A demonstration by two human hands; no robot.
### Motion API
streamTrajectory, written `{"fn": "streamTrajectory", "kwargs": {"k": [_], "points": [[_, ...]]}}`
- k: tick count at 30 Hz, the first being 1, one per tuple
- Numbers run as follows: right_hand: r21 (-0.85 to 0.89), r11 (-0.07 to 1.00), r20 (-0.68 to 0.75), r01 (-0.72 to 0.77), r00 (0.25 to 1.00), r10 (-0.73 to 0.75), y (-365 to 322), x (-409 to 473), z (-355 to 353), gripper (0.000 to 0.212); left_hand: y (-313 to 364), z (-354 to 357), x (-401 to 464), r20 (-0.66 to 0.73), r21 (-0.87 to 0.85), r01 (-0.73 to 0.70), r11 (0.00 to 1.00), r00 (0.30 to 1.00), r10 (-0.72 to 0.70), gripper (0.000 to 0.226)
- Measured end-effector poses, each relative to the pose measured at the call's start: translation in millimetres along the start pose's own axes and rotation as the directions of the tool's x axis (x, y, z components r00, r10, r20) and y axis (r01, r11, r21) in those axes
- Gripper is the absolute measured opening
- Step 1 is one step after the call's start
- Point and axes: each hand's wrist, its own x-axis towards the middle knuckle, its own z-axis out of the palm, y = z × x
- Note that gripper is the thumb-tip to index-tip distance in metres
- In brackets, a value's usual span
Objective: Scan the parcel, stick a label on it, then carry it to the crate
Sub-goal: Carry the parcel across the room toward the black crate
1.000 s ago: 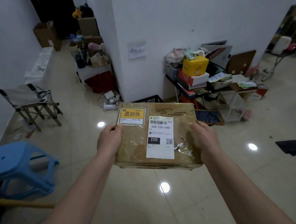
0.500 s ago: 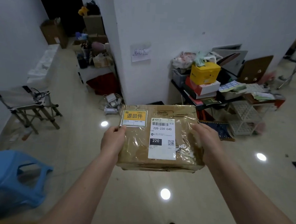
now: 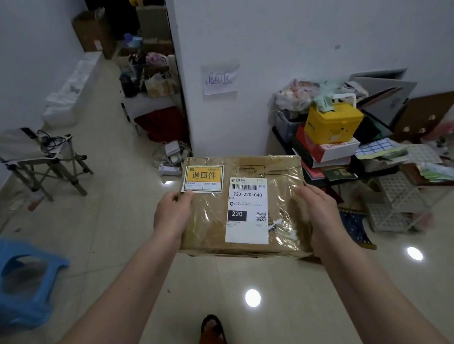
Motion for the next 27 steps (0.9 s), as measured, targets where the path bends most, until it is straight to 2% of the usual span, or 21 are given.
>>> {"fn": "streamTrajectory", "kwargs": {"k": [7, 13, 19, 27], "points": [[-0.004, 1.0, 0.001, -0.002, 1.0, 0.002, -19.9, 94.6, 48.8, 0.016, 36.8, 22.7, 91.3, 0.02, -0.022, 0.008, 1.0, 1.0, -0.008, 0.016], [-0.008, 1.0, 0.007, -0.004, 1.0, 0.004, -40.1, 163.4, 88.9, 0.019, 72.2, 35.8, 166.9, 0.039, -0.019, -0.005, 1.0, 0.999, 0.006, 0.026], [0.03, 0.999, 0.003, -0.032, 0.999, 0.032, -50.4, 224.0, 118.9, 0.018, 94.8, 50.0, 222.1, 0.055, -0.03, 0.021, 0.999, 0.998, -0.019, 0.025], [0.031, 0.998, 0.053, -0.056, 0.997, 0.054, -55.9, 326.3, 144.3, 0.008, 118.2, 92.5, 303.2, 0.026, -0.023, 0.066, 0.998, 0.997, -0.066, 0.024]]}}
